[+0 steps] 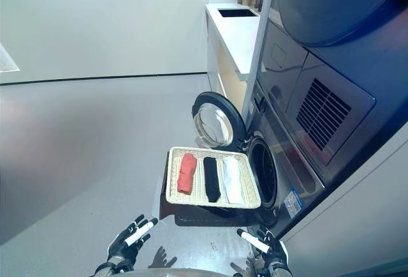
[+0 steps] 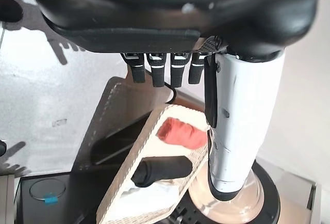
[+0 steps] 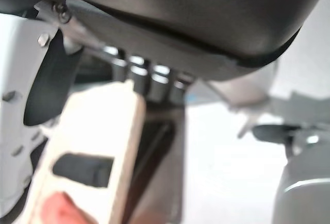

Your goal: Pick up the clothes and place them into the washing machine

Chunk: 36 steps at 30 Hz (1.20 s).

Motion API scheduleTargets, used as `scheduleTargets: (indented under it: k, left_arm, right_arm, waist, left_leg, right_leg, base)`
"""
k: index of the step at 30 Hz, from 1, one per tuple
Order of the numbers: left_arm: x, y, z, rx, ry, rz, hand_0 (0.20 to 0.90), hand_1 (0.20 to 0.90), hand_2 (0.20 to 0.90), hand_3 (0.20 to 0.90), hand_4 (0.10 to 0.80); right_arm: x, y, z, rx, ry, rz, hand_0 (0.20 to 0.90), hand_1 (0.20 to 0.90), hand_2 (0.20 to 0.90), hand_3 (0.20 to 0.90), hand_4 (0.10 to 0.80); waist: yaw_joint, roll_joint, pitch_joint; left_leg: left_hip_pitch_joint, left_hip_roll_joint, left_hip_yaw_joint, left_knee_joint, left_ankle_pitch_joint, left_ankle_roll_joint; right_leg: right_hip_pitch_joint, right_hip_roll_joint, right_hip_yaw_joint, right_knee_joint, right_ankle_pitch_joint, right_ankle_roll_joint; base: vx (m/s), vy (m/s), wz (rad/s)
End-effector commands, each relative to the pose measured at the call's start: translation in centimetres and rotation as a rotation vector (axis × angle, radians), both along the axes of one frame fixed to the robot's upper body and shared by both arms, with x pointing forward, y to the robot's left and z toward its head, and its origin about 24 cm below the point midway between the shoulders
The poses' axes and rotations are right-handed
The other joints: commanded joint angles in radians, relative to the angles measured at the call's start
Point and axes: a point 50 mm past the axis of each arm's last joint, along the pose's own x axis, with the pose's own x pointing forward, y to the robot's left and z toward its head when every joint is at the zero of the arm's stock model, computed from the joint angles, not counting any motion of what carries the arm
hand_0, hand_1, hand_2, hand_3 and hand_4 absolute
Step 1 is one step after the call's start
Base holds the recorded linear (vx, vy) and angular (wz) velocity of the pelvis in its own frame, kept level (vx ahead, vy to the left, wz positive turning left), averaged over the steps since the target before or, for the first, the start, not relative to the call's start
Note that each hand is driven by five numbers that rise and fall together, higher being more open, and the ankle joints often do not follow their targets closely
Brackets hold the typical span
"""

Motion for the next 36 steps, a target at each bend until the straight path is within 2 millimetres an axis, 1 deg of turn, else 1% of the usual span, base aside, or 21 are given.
scheduleTargets:
  k: [1, 4, 6, 8, 9, 10, 15, 17, 19, 21, 22, 24, 25, 26, 27, 29, 30, 31, 32, 34, 36]
  left_arm:
    - [4.3, 1.0, 2.5, 0.031, -0.21, -0.019, 0.9, 0.9, 0.9, 0.9, 0.8]
    - [4.3, 0.8, 2.5, 0.033, -0.216, -0.031, 0.9, 0.9, 0.9, 0.9, 0.8]
    - [3.8, 0.8, 2.4, 0.029, -0.207, -0.024, 0.9, 0.9, 0.9, 0.9, 0.8]
    - [3.9, 0.9, 2.4, 0.04, -0.204, -0.024, 0.9, 0.9, 0.9, 0.9, 0.8]
    - [4.1, 1.1, 2.5, 0.051, -0.205, -0.021, 0.9, 0.9, 0.9, 0.9, 0.8]
    - [4.2, 1.1, 2.5, 0.055, -0.203, -0.02, 0.9, 0.9, 0.9, 0.9, 0.8]
    - [4.4, 0.7, 2.5, 0.052, -0.206, -0.035, 0.9, 0.9, 0.9, 0.9, 0.8]
    - [4.8, 0.7, 2.6, 0.053, -0.212, -0.036, 0.9, 0.9, 0.9, 0.9, 0.8]
    - [5.1, 0.7, 2.7, 0.056, -0.216, -0.026, 0.9, 0.9, 0.9, 0.9, 0.8]
    - [4.9, 0.7, 2.6, 0.056, -0.21, -0.026, 0.9, 0.9, 0.9, 0.9, 0.8]
    - [4.9, 0.7, 2.6, 0.056, -0.21, -0.026, 0.9, 0.9, 0.9, 0.9, 0.8]
    - [4.7, 0.5, 2.4, 0.048, -0.201, -0.028, 0.9, 0.9, 0.9, 0.9, 0.8]
    - [4.7, 0.4, 2.5, 0.041, -0.203, -0.023, 0.9, 0.9, 0.9, 0.9, 0.8]
    - [4.8, 0.4, 2.5, 0.035, -0.207, -0.017, 0.9, 0.9, 0.9, 0.9, 0.8]
    - [4.8, 0.4, 2.5, 0.035, -0.207, -0.017, 0.9, 0.9, 0.9, 0.9, 0.8]
    - [4.7, 0.6, 2.5, 0.037, -0.206, -0.008, 0.9, 0.9, 0.9, 0.9, 0.8]
    - [4.9, 0.2, 2.5, 0.025, -0.214, -0.006, 0.9, 0.9, 0.9, 0.9, 0.8]
    - [4.9, 0.2, 2.5, 0.025, -0.214, -0.006, 0.9, 0.9, 0.9, 0.9, 0.8]
    - [5.0, 0.1, 2.5, 0.018, -0.217, -0.006, 0.9, 0.9, 0.9, 0.9, 0.8]
    - [5.1, 0.0, 2.6, 0.01, -0.222, -0.008, 0.9, 0.9, 0.9, 0.9, 0.8]
    - [5.3, 0.1, 2.6, 0.018, -0.223, -0.006, 0.9, 0.9, 0.9, 0.9, 0.8]
  right_arm:
    - [4.0, -1.0, 2.1, -0.051, -0.19, 0.037, 0.9, 0.9, 0.9, 0.9, 0.8]
    - [3.9, -1.0, 2.0, -0.047, -0.185, 0.019, 0.9, 0.9, 0.9, 0.9, 0.8]
    - [3.7, -0.9, 1.9, -0.043, -0.181, 0.022, 0.9, 0.9, 0.9, 0.9, 0.8]
    - [4.0, -0.7, 1.8, -0.043, -0.177, 0.03, 0.9, 0.9, 0.9, 0.9, 0.8]
    - [4.6, -0.4, 2.0, -0.044, -0.188, 0.048, 0.9, 0.9, 0.9, 0.9, 0.8]
    - [4.8, -0.3, 2.1, -0.042, -0.195, 0.056, 0.9, 0.9, 0.9, 0.9, 0.8]
    - [4.6, -0.5, 2.2, -0.042, -0.199, 0.036, 0.9, 0.9, 0.9, 0.9, 0.8]
    - [4.8, -0.6, 2.2, -0.051, -0.201, 0.035, 0.9, 0.9, 0.9, 0.9, 0.8]
    - [5.1, -0.7, 2.5, -0.059, -0.217, 0.037, 0.9, 0.9, 0.9, 0.9, 0.8]
    - [5.0, -0.9, 2.6, -0.061, -0.219, 0.029, 0.9, 0.9, 0.9, 0.9, 0.8]
    - [5.0, -0.9, 2.6, -0.061, -0.219, 0.029, 0.9, 0.9, 0.9, 0.9, 0.8]
    - [4.7, -0.9, 2.5, -0.061, -0.212, 0.021, 0.9, 0.9, 0.9, 0.9, 0.8]
    - [4.6, -0.8, 2.4, -0.061, -0.211, 0.022, 0.9, 0.9, 0.9, 0.9, 0.8]
    - [4.6, -0.8, 2.4, -0.061, -0.208, 0.026, 0.9, 0.9, 0.9, 0.9, 0.8]
    - [4.6, -0.8, 2.4, -0.061, -0.208, 0.026, 0.9, 0.9, 0.9, 0.9, 0.8]
    - [4.4, -0.9, 2.3, -0.062, -0.201, 0.034, 0.9, 0.9, 0.9, 0.9, 0.8]
    - [4.2, -1.1, 2.2, -0.062, -0.191, 0.017, 0.9, 0.9, 0.9, 0.9, 0.8]
    - [4.2, -1.1, 2.2, -0.063, -0.191, 0.017, 0.9, 0.9, 0.9, 0.9, 0.8]
    - [4.1, -1.4, 2.1, -0.063, -0.184, -0.003, 0.9, 0.9, 0.9, 0.9, 0.8]
    - [4.2, -1.5, 2.2, -0.06, -0.19, -0.018, 0.9, 0.9, 0.9, 0.9, 0.8]
    - [4.7, -1.5, 2.3, -0.058, -0.201, -0.029, 0.9, 0.9, 0.9, 0.9, 0.8]
  waist:
    - [-0.018, -0.033, 0.007]
    - [-0.02, -0.022, -0.008]
    - [-0.017, -0.017, -0.021]
    - [-0.011, -0.016, -0.019]
    - [-0.005, -0.019, -0.006]
    - [-0.005, -0.02, 0.003]
    - [-0.014, -0.022, 0.021]
    - [-0.018, -0.023, 0.025]
    - [-0.025, -0.024, 0.034]
    - [-0.027, -0.02, 0.031]
    - [-0.027, -0.02, 0.031]
    - [-0.028, -0.018, 0.03]
    - [-0.026, -0.02, 0.034]
    - [-0.025, -0.023, 0.039]
    - [-0.025, -0.023, 0.039]
    - [-0.017, -0.032, 0.049]
    - [-0.014, -0.034, 0.052]
    - [-0.015, -0.034, 0.052]
    - [-0.019, -0.032, 0.052]
    - [-0.022, -0.025, 0.051]
    - [-0.022, -0.017, 0.047]
  left_leg:
    - [-0.144, -0.039, -0.053, 0.139, 0.008, 0.012]
    - [-0.123, -0.031, -0.033, 0.092, 0.021, 0.015]
    - [-0.101, -0.03, -0.021, 0.063, 0.024, 0.017]
    - [-0.102, -0.03, -0.016, 0.072, 0.019, 0.017]
    - [-0.122, -0.035, -0.018, 0.107, 0.009, 0.016]
    - [-0.132, -0.037, -0.018, 0.127, 0.005, 0.015]
    - [-0.141, -0.034, -0.01, 0.146, 0.003, 0.01]
    - [-0.139, -0.03, 0.007, 0.14, 0.012, 0.004]
    - [-0.14, -0.019, 0.034, 0.123, 0.032, -0.003]
    - [-0.129, -0.006, 0.057, 0.101, 0.039, -0.008]
    - [-0.129, -0.006, 0.057, 0.101, 0.039, -0.008]
    - [-0.125, 0.007, 0.055, 0.099, 0.038, -0.011]
    - [-0.128, 0.01, 0.044, 0.103, 0.034, -0.01]
    - [-0.132, 0.007, 0.032, 0.105, 0.031, -0.008]
    - [-0.132, 0.007, 0.032, 0.105, 0.031, -0.008]
    - [-0.151, -0.014, -0.032, 0.13, 0.015, -0.001]
    - [-0.162, -0.042, -0.081, 0.154, -0.006, 0.005]
    - [-0.163, -0.042, -0.082, 0.156, -0.007, 0.005]
    - [-0.171, -0.049, -0.078, 0.165, -0.013, 0.01]
    - [-0.166, -0.05, -0.058, 0.164, -0.016, 0.017]
    - [-0.145, -0.063, -0.049, 0.156, -0.026, 0.032]
  right_leg:
    - [-0.012, 0.02, -0.046, 0.081, -0.068, -0.036]
    - [-0.009, 0.026, -0.046, 0.061, -0.066, -0.034]
    - [0.002, 0.032, -0.05, 0.034, -0.061, -0.03]
    - [0.006, 0.031, -0.053, 0.017, -0.054, -0.023]
    - [0.005, 0.025, -0.05, 0.017, -0.048, -0.021]
    - [0.004, 0.022, -0.049, 0.023, -0.046, -0.021]
    - [0.001, 0.015, -0.054, 0.056, -0.059, -0.027]
    - [0.001, 0.008, -0.066, 0.069, -0.062, -0.027]
    - [-0.012, 0.001, -0.077, 0.081, -0.063, -0.026]
    - [-0.014, 0.011, -0.083, 0.075, -0.065, -0.029]
    - [-0.014, 0.011, -0.082, 0.075, -0.065, -0.029]
    - [-0.008, 0.026, -0.088, 0.061, -0.066, -0.032]
    - [-0.008, 0.033, -0.09, 0.049, -0.063, -0.031]
    - [-0.012, 0.036, -0.087, 0.047, -0.061, -0.031]
    - [-0.012, 0.036, -0.087, 0.047, -0.061, -0.031]
    - [-0.02, 0.038, -0.069, 0.048, -0.058, -0.033]
    - [-0.021, 0.029, -0.063, 0.057, -0.061, -0.031]
    - [-0.021, 0.029, -0.064, 0.057, -0.062, -0.031]
    - [-0.021, 0.019, -0.067, 0.072, -0.067, -0.028]
    - [-0.023, 0.003, -0.065, 0.107, -0.078, -0.026]
    - [-0.028, -0.012, -0.056, 0.147, -0.099, -0.02]
  base:
    - [-0.03, 0.033, -0.01]
    - [0.019, 0.033, -0.03]
    - [0.055, 0.029, -0.02]
    - [-0.02, -0.004, -0.01]
    - [-0.044, -0.011, -0.02]
    - [-0.035, -0.011, -0.02]
    - [0.0, 0.0, 0.0]
    - [0.0, 0.0, 0.0]
    - [-0.03, 0.016, 0.07]
    - [-0.003, -0.009, 0.04]
    - [0.026, -0.04, 0.03]
    - [0.008, -0.059, 0.01]
    - [-0.019, -0.066, 0.0]
    - [-0.021, -0.047, -0.01]
    - [-0.02, -0.039, -0.03]
    - [0.011, -0.019, -0.04]
    - [0.0, 0.0, 0.0]
    - [0.037, 0.055, 0.01]
    - [0.041, 0.07, 0.04]
    - [0.065, 0.129, 0.07]
    - [0.081, 0.176, 0.05]
